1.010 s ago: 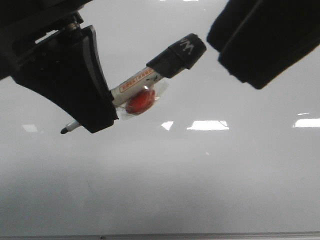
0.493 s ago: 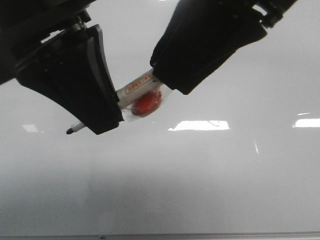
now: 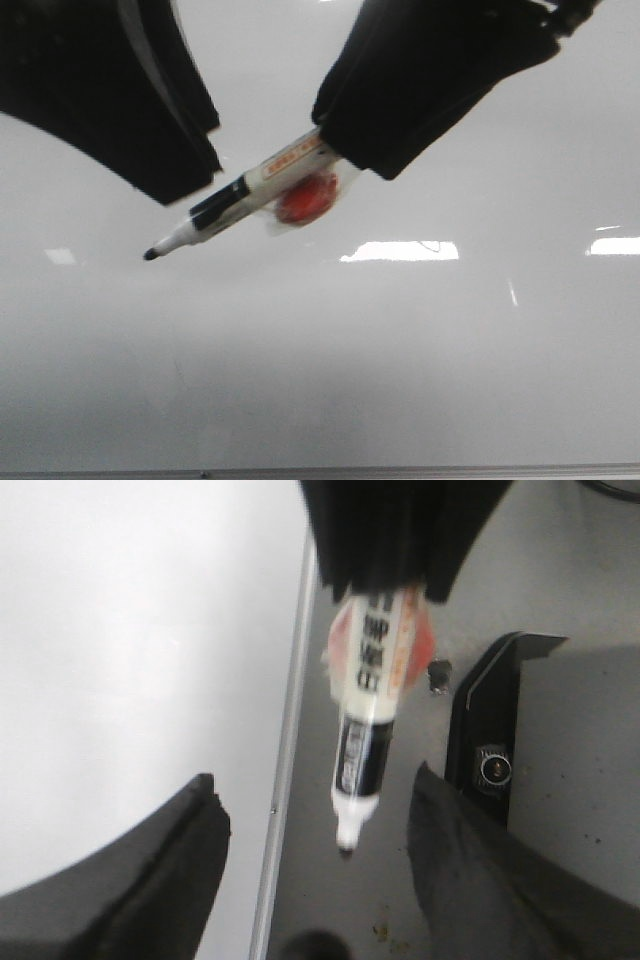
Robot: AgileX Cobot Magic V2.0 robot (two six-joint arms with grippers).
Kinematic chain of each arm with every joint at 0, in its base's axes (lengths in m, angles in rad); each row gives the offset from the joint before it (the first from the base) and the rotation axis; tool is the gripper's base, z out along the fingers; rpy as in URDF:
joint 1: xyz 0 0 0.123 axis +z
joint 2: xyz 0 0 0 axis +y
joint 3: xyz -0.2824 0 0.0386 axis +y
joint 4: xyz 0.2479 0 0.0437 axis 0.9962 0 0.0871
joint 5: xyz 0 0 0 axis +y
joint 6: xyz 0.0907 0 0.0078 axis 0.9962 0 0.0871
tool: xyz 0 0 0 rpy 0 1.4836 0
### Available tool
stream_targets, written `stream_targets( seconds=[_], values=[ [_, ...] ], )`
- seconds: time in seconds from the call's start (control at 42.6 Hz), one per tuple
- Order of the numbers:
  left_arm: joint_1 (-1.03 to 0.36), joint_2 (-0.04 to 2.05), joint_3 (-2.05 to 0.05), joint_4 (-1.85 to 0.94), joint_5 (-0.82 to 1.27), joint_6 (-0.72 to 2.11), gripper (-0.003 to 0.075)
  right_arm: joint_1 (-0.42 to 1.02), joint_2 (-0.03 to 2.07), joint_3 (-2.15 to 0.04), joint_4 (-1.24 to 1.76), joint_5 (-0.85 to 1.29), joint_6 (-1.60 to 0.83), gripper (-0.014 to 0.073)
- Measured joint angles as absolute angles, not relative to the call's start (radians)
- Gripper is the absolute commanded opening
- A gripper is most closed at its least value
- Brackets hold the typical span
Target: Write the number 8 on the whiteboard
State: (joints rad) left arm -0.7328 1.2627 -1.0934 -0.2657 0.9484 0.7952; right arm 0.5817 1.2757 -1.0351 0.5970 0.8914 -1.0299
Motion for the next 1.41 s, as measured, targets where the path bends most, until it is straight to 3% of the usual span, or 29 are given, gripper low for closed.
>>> stream_targets(
  seconds=[0.235, 0.376, 0.493, 0.681, 1.41],
  values=[
    [-0.596, 1.095, -1.057, -0.249, 0.952, 0.665, 0.0405, 0.438, 1.106, -1.020, 0.301, 0.903, -0.561, -0.0067],
    [-0.528, 1.033, -1.022, -0.249, 0.960, 0.642, 0.0405, 0.352, 0.974, -0.855, 0.301, 0.682, -0.321, -0.0067],
    [-0.517, 1.026, -1.019, -0.249, 0.959, 0.642, 0.0405, 0.350, 0.944, -0.774, 0.341, 0.505, -0.295, -0.0067],
    [-0.517, 1.026, -1.019, -0.258, 0.944, 0.642, 0.0405, 0.350, 0.969, -0.766, 0.356, 0.413, -0.295, -0.0067],
    [-0.517, 1.026, -1.019, -0.260, 0.942, 0.642, 0.0399, 0.294, 1.306, -1.046, 0.330, 0.467, -0.302, -0.0067]
  ],
)
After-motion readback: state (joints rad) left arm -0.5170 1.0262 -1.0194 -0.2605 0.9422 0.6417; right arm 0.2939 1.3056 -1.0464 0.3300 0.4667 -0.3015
